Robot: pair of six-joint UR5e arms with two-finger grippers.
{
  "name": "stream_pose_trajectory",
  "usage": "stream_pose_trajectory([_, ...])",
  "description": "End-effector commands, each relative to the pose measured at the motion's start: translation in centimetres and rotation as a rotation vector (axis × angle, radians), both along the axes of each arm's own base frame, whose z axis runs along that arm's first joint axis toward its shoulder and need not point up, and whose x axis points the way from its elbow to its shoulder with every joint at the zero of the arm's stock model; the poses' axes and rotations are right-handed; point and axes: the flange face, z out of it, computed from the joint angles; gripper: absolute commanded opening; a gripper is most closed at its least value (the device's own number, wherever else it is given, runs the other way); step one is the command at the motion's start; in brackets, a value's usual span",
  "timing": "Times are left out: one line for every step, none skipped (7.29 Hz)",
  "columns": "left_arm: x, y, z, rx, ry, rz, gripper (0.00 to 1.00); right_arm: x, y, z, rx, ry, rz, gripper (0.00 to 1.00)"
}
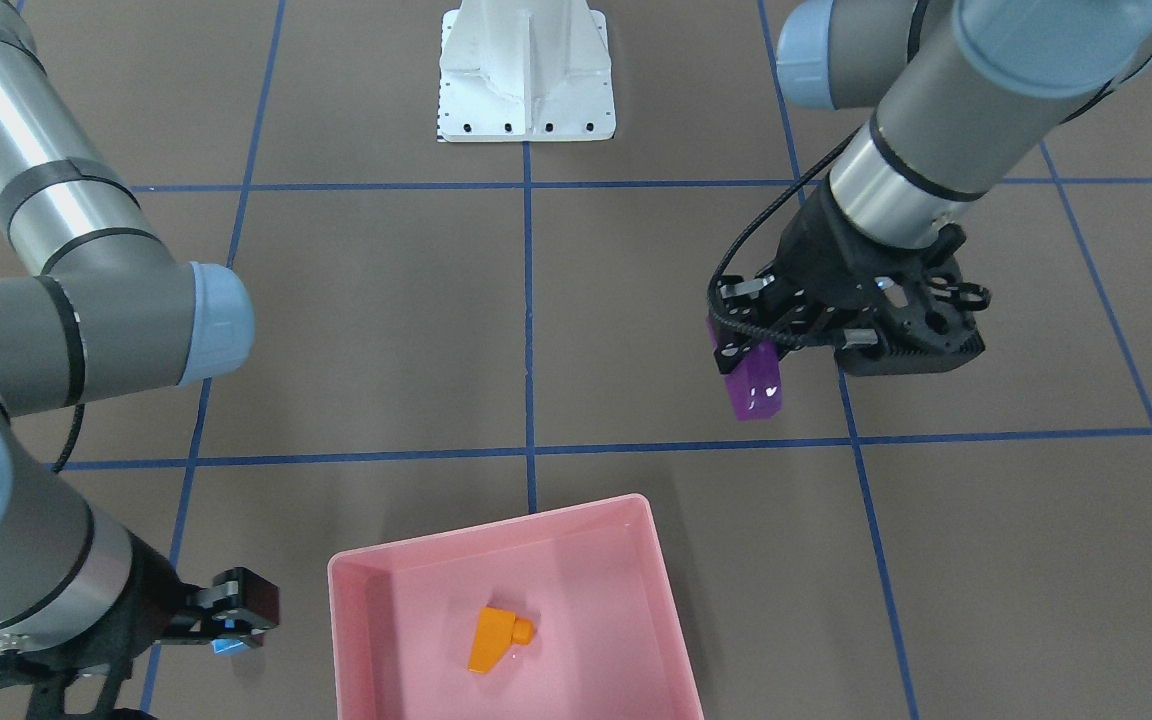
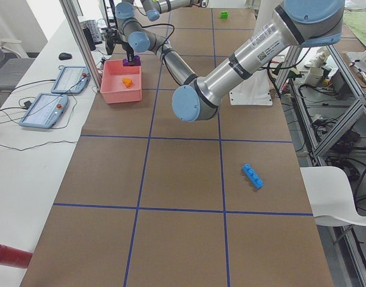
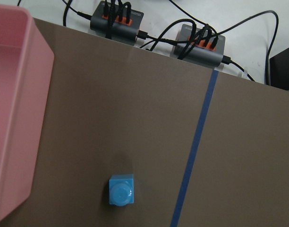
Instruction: Put all blocks into box
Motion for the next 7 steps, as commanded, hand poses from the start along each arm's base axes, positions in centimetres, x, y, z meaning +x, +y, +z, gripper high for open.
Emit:
stream_pose_trajectory([2.7, -5.3, -1.6, 0.04, -0.032, -0.093, 0.0, -1.0, 1.8, 4.7, -0.021, -0.021, -0.04, 1.0])
stream_pose_trajectory([3.6, -5.9, -0.9, 0.036, -0.038, -0.097, 0.0, -3.8, 2.7, 4.2, -0.019, -0.019, -0.068, 1.0])
stream_pose_trajectory([4.5, -6.2, -0.4, 0.052, -0.032, -0.109, 0.0, -6.2, 3.6, 3.9, -0.009, -0.012, -0.094, 1.0])
stream_pose_trajectory([6.7, -5.9, -0.4, 0.08, -0.055, -0.139, 0.0, -8.1, 3.5, 2.4, 0.02, 0.009, -0.098, 1.0])
stream_pose_trajectory([8.4, -5.5, 0.1, 0.1, -0.059, -0.147, 0.0, -9.9, 3.5, 2.2, 0.042, 0.041, -0.099, 1.0])
stream_pose_trajectory([10.7, -4.7, 0.5, 0.11, -0.064, -0.185, 0.0, -11.5, 2.5, 4.4, 0.099, 0.031, -0.09, 1.0])
stream_pose_trajectory([11.4, -4.2, 0.4, 0.111, -0.063, -0.191, 0.0, -12.0, 2.1, 6.3, 0.095, 0.04, -0.076, 1.0])
